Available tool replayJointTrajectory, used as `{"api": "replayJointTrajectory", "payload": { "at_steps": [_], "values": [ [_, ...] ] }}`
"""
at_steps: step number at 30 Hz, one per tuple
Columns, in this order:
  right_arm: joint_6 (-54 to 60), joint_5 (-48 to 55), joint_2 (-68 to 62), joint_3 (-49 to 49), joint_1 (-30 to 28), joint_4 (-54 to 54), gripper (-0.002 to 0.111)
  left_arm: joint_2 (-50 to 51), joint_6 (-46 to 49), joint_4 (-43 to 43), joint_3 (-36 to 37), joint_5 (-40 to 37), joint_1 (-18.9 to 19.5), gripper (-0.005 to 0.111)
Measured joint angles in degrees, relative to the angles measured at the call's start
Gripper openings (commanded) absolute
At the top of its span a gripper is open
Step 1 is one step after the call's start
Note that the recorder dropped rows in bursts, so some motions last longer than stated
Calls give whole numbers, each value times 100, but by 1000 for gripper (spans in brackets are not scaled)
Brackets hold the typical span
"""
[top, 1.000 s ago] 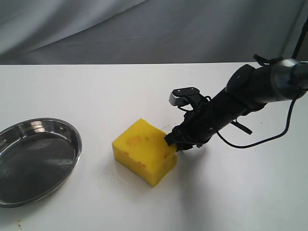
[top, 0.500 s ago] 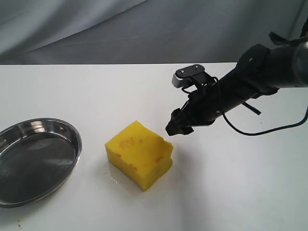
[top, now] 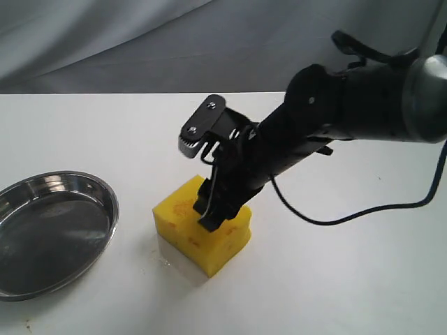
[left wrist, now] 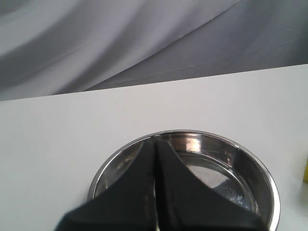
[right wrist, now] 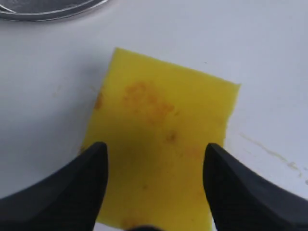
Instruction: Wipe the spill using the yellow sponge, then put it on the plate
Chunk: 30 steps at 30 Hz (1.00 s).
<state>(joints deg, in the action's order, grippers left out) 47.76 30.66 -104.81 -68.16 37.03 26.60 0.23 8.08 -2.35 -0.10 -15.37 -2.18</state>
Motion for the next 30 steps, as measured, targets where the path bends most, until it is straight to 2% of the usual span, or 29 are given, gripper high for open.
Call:
{"api": "replayJointTrajectory", "payload": {
  "at_steps": [4, 9, 12, 16, 19, 21, 30],
  "values": [
    [-653, -102, 0, 0, 334, -701, 54, 0, 0, 0, 0, 0, 0, 0],
    [-1236, -152, -225, 0, 362, -1268, 54, 0, 0, 0, 0, 0, 0, 0],
    [-1319, -177, -495, 0, 362, -1359, 51, 0, 0, 0, 0, 0, 0, 0],
    [-1324, -266, -636, 0, 362, -1359, 32, 0, 0, 0, 0, 0, 0, 0],
    [-1336, -302, -706, -20, 362, -1359, 9, 0, 0, 0, 0, 0, 0, 0],
    [-1336, -302, -742, -20, 362, -1359, 0, 0, 0, 0, 0, 0, 0, 0],
    [-1336, -302, -741, -20, 1005, -1498, 0, 0, 0, 0, 0, 0, 0, 0]
  ]
}}
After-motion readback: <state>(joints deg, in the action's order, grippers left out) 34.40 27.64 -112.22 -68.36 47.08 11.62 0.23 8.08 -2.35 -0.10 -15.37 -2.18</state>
